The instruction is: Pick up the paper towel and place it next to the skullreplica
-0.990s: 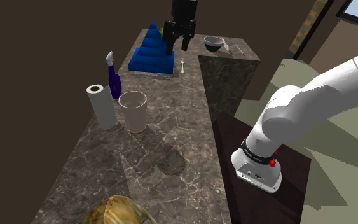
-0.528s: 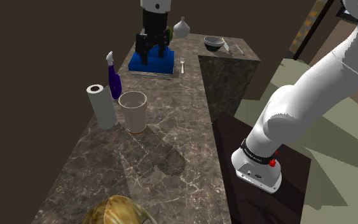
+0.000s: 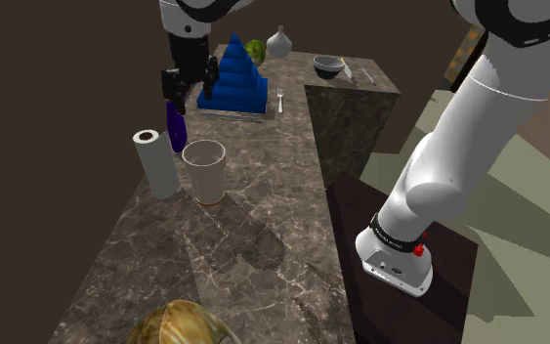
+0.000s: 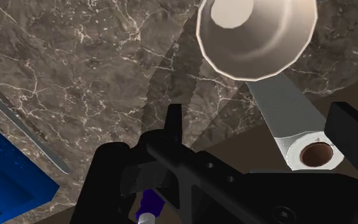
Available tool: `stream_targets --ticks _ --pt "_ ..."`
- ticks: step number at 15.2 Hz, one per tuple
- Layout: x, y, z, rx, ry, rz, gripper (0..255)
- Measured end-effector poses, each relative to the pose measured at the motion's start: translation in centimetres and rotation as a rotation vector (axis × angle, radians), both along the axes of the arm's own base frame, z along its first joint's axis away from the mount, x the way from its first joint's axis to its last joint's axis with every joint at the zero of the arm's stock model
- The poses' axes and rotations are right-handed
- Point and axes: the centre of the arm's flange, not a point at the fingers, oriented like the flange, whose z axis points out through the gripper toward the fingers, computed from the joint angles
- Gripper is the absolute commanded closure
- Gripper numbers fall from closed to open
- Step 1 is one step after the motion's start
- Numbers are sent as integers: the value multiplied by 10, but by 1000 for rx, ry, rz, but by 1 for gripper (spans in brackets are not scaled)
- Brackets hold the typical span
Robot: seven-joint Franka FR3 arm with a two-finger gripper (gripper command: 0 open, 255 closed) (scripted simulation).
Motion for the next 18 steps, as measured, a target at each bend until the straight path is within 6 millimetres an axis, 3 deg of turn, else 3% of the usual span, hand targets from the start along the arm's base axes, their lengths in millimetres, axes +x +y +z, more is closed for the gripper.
stream_targets --ticks 11,18 --pt "78 113 -63 -53 -16 96 0" --pt "86 117 -98 -58 -17 101 0"
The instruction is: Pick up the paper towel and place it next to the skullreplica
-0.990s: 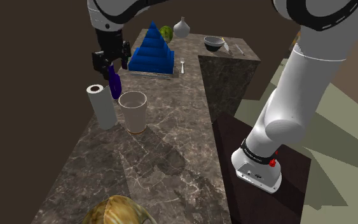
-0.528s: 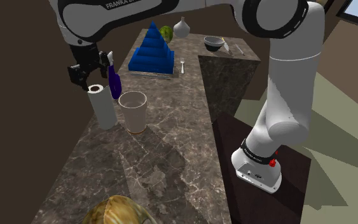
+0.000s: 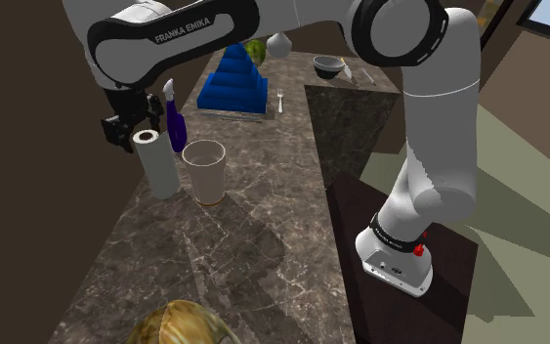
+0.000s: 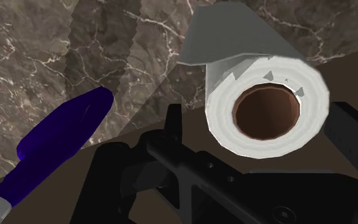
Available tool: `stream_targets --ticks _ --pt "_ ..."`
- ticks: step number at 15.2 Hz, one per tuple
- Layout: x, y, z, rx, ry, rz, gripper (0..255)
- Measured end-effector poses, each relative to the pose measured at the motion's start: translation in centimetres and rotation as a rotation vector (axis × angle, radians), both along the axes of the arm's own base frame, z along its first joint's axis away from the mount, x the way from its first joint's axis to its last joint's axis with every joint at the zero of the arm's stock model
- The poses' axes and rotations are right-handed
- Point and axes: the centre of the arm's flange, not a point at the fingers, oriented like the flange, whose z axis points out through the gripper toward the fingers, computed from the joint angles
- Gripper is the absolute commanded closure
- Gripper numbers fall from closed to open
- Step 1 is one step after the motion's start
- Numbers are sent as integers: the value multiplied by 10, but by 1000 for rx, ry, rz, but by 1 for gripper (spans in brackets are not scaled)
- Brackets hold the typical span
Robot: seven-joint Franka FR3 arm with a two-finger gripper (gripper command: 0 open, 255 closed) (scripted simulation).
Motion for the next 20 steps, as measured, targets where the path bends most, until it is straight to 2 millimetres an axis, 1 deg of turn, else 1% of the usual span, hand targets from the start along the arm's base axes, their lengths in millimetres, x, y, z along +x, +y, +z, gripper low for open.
stream_targets --ticks 3,7,8,18,20 --pt "0 0 -7 0 0 0 0" --pt "1 0 -8 0 0 0 0" --pt "1 0 -8 0 0 0 255" --pt "0 1 -7 2 -2 1 255" --pt "0 0 -1 1 -1 1 255"
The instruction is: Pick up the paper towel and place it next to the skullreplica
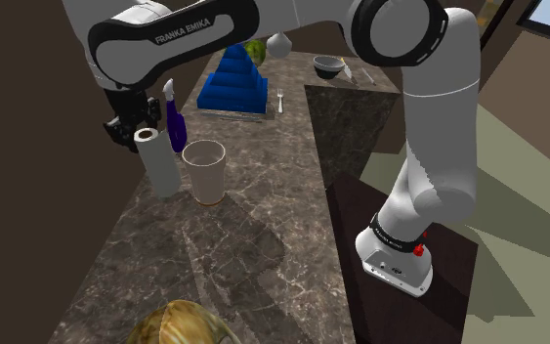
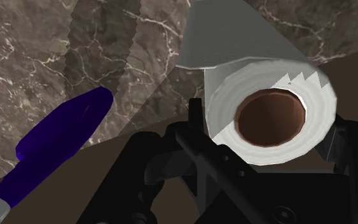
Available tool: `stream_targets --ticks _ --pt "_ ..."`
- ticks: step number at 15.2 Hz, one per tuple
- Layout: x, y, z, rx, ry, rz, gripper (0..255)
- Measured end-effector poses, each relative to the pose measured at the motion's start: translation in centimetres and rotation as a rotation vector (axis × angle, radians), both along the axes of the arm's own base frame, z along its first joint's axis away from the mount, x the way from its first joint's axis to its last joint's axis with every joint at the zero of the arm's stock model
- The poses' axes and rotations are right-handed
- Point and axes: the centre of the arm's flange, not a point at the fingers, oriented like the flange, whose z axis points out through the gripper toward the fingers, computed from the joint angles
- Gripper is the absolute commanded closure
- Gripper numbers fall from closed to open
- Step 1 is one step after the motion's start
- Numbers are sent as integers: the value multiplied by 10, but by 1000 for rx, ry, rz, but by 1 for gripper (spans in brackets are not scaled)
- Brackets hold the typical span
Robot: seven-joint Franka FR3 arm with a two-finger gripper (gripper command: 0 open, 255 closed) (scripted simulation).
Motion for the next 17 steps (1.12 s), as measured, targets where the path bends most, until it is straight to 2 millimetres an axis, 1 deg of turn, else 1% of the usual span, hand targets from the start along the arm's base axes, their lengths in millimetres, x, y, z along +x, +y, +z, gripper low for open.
stream_targets --ticks 17 --pt "0 -1 89 0 0 0 255"
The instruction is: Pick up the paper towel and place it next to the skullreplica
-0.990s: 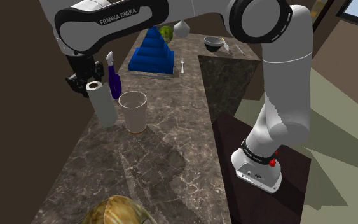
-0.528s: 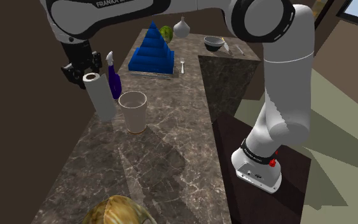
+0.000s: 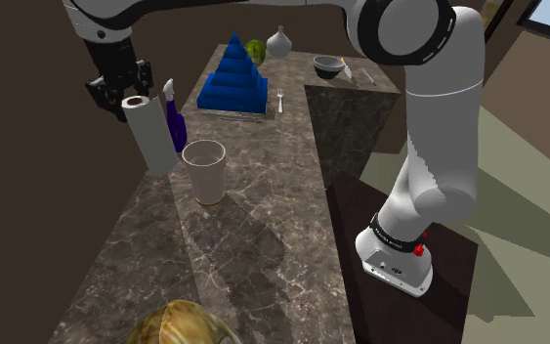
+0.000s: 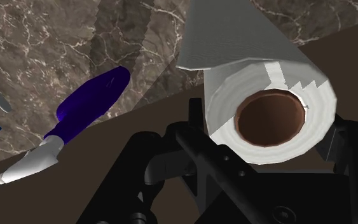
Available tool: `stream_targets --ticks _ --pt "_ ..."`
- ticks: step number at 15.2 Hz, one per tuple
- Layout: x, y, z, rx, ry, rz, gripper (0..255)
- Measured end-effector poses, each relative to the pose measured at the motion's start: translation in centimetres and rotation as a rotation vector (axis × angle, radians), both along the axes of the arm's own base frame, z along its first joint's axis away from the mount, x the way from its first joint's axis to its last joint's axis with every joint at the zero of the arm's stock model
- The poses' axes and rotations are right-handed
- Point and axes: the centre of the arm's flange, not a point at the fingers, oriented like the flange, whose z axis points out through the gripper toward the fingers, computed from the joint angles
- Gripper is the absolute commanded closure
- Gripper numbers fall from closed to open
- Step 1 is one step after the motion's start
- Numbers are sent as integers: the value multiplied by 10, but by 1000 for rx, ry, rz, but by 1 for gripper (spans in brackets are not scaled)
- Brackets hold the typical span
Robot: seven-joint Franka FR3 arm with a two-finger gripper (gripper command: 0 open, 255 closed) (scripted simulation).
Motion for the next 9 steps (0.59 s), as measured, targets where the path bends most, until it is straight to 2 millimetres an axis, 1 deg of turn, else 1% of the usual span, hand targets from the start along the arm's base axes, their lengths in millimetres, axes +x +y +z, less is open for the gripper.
stream_targets --ticks 9 --pt "0 2 48 0 0 0 255"
